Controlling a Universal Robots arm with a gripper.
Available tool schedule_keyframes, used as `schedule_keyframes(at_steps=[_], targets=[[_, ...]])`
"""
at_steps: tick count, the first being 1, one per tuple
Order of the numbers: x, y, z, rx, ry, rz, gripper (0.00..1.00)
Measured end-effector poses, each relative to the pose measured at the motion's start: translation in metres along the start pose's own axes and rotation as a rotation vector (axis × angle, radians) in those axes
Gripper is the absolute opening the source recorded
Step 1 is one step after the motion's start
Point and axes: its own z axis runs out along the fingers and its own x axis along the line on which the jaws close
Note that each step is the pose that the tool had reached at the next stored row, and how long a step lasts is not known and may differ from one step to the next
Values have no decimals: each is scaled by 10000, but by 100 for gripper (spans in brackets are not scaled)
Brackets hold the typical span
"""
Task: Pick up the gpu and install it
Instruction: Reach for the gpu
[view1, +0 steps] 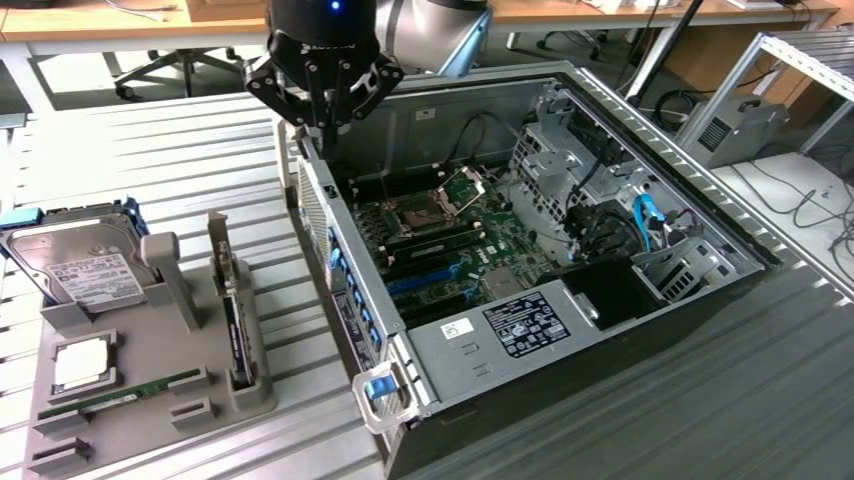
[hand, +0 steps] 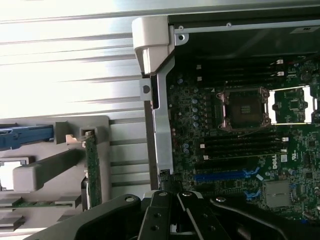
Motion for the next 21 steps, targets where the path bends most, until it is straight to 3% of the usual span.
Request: schedule_keyframes(at_steps=[21], targets=[[94, -7, -3, 0, 0, 0, 11]])
